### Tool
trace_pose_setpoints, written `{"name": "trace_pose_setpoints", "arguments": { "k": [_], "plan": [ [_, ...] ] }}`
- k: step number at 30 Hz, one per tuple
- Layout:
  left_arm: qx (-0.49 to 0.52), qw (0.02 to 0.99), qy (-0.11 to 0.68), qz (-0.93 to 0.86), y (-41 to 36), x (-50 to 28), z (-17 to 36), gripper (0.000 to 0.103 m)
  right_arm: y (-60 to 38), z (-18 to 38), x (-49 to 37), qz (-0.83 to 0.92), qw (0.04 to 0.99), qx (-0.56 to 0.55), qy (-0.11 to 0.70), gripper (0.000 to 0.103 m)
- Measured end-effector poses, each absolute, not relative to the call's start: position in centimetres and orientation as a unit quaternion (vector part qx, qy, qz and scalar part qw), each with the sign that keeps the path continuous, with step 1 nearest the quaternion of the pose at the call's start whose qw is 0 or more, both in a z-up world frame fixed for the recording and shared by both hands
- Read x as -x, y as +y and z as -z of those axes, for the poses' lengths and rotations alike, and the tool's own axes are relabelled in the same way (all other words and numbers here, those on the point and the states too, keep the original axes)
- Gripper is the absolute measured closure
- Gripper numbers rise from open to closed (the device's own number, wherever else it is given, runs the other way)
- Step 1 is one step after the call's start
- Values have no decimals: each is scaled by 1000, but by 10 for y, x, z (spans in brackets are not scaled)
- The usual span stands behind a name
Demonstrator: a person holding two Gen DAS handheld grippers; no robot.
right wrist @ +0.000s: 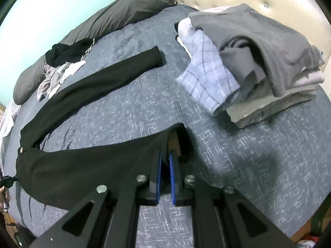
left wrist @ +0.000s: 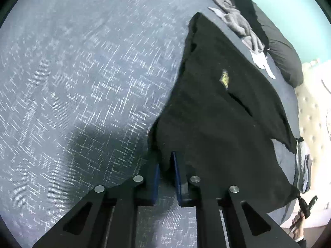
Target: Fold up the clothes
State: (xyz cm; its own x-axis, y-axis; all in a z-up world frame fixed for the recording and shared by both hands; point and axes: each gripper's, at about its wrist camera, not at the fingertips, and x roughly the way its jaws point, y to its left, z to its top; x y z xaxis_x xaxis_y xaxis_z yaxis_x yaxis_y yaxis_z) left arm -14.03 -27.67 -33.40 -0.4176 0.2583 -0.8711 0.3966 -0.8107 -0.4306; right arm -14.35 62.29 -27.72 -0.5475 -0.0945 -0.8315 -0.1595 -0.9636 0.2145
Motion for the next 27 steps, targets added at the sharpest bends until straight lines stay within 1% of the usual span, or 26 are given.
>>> {"name": "trace_pose_setpoints", "arguments": {
  "k": [6, 12, 19, 27],
  "plan": [
    [-525, 34, 298, 797, -275, 147, 303, 95, 618, 259, 152, -877, 7, 460, 136, 96],
    [-514, 32, 293, 805, -276, 154, 274, 96, 613, 230, 179, -888, -5, 441, 132, 97],
    [-506, 31, 291, 811, -276, 184, 249, 97, 606, 197, 211, -899, -17, 418, 127, 97],
    [-496, 34, 303, 813, -281, 232, 230, 97, 609, 176, 270, -907, -3, 401, 126, 98]
  ]
}}
